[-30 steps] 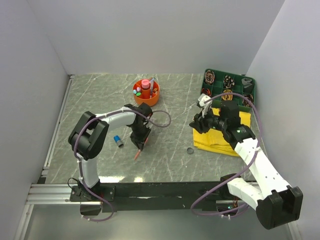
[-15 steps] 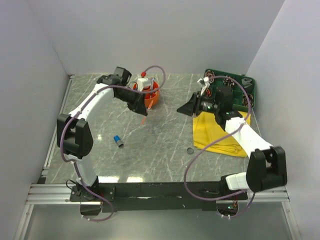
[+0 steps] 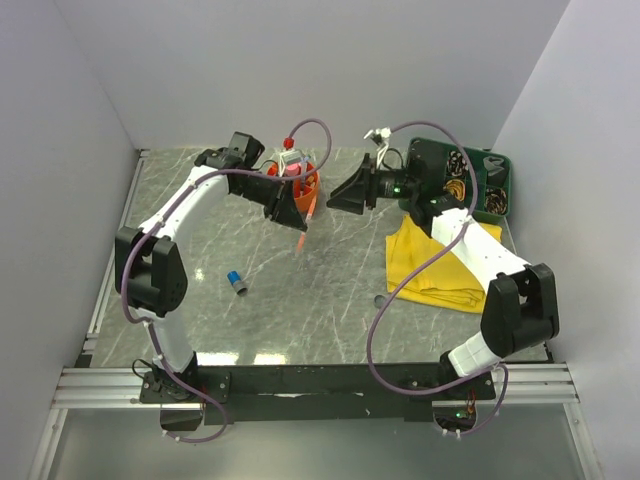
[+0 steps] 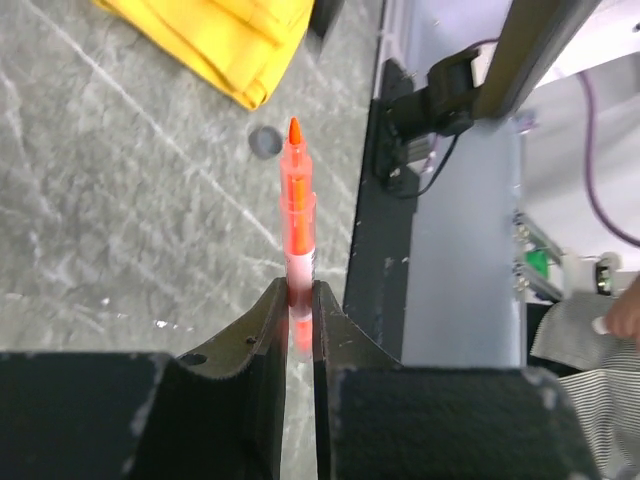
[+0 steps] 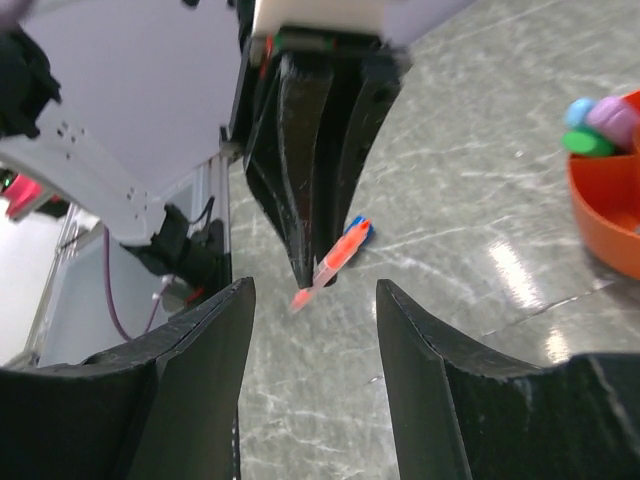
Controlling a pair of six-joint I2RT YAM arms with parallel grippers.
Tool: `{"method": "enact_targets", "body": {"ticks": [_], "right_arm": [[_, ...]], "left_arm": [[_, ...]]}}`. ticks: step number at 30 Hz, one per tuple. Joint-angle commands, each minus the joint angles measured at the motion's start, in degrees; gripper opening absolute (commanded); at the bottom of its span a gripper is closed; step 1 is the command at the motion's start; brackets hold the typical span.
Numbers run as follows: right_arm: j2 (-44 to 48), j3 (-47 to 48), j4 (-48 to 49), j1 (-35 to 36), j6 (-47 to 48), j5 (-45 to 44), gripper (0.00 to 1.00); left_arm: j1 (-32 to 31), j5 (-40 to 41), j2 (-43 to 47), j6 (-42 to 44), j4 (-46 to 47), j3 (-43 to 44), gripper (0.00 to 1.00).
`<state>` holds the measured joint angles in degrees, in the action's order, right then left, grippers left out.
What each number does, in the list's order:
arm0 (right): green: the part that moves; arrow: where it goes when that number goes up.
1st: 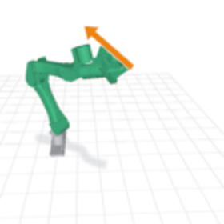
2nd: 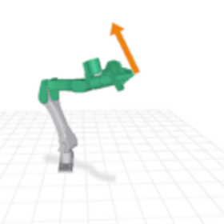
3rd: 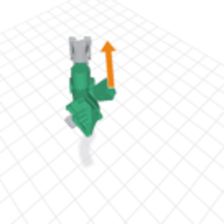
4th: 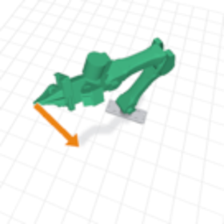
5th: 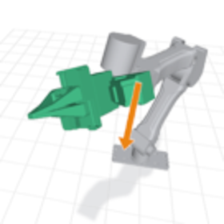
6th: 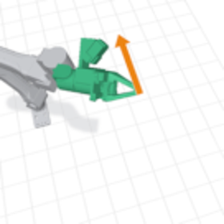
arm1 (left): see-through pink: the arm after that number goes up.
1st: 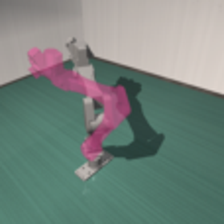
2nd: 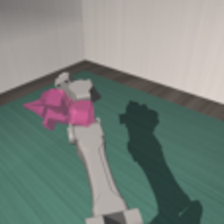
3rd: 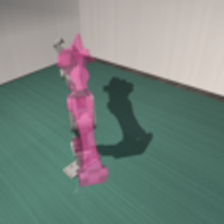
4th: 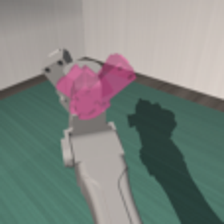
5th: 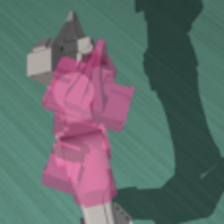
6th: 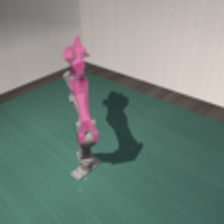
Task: Sort the stationery into containers
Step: Pick up the pen from the center of the board.
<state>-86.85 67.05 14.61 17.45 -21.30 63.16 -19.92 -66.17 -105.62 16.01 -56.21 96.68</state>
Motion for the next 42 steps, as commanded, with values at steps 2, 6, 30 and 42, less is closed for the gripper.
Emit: {"method": "enact_targets", "body": {"ticks": [2,6,30,42], "right_arm": [[-1.0,2.2,-4.1,2.7,5.7,0.2,0.6],[-1.8,2.1,-3.5,3.5,5.7,-1.0,0.6],[-8.2,4.8,10.8,6.9,-6.4,-1.5,0.46],[-9.1,4.4,15.0,6.5,-11.6,-3.4,0.0]], "left_arm": [[0.7,-7.6,-0.3,-6.2,6.3,1.1,0.01],[1.3,-9.8,-0.2,-10.3,9.9,0.9,0.01],[1.0,-12.0,0.1,-15.1,15.2,-1.9,0.01],[0.9,-7.1,0.9,-15.7,15.6,-2.3,0.32]]}}
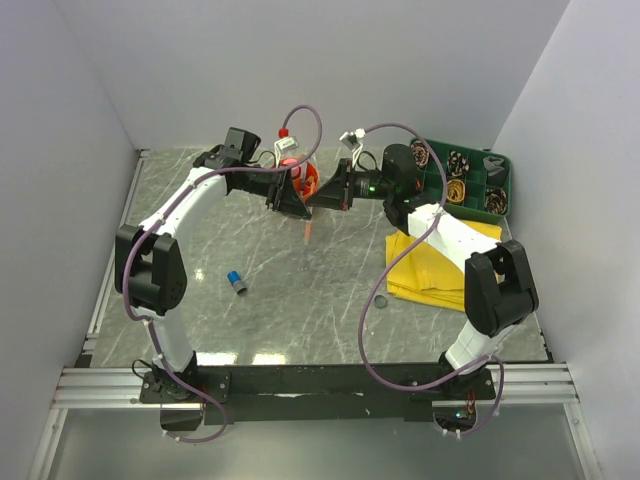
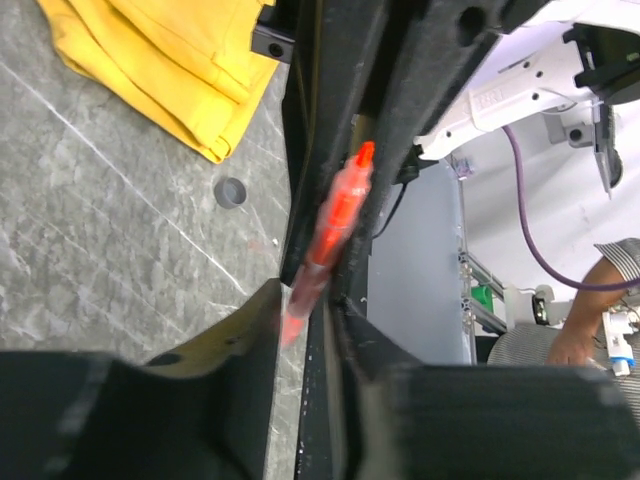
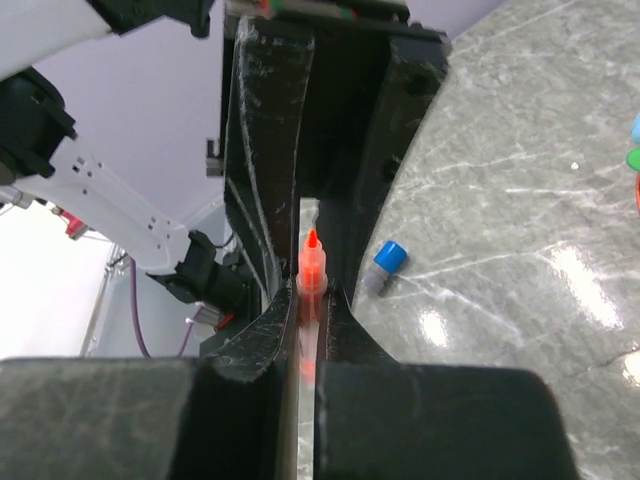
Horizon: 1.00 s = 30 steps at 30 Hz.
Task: Sort the stationery into containers
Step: Pick up the pen from the center of the board.
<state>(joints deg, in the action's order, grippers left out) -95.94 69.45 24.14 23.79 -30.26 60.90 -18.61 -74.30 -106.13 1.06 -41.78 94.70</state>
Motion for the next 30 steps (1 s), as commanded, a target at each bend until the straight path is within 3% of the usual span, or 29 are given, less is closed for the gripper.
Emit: {"method": "enact_targets", "body": {"ticks": [1,6,16,18,23,24,28,30], "right_arm": [[-0.1,1.7,6.1,-0.1,-3.4,-1.3,0.0],[-0.6,1.0,9.3,-0.9,-7.8,-2.8,0.0],[-0.7,-0.3,9.7,-1.6,-9.5,-4.3,0.0],[-0.8,-0.5,10.0,-1.6,-9.8,-4.3,0.0],[-1.4,-0.5,7.9,-1.6,-8.8,-4.6,0.0],[-1.5,-0.4,7.3,-1.6,-8.1,-5.1,0.03],[-0.6,0.4,-2.7,-2.3,-1.9,-6.0,0.41],[1.3,-0.1,-5.3,-4.3,2.3,-4.6,0.45]], "left_arm": [[-0.5,1.3,1.4,-0.6,1.3,-0.4,0.37],[-0.5,0.1,1.3,-4.5,3.5,-1.1,0.38],[-1.0,-2.2,0.7,-6.2,5.7,-1.6,0.28],[-1.1,-3.1,0.5,-6.4,6.2,-1.5,0.25],[-1.1,-5.6,0.2,-8.7,8.8,-2.0,0.05],[-1.1,-5.9,0.3,-8.9,9.1,-2.1,0.02],[-0.6,-5.7,0.6,-8.4,7.9,-2.1,0.01],[0.4,-5.2,1.0,-6.9,6.1,-2.8,0.01]]}}
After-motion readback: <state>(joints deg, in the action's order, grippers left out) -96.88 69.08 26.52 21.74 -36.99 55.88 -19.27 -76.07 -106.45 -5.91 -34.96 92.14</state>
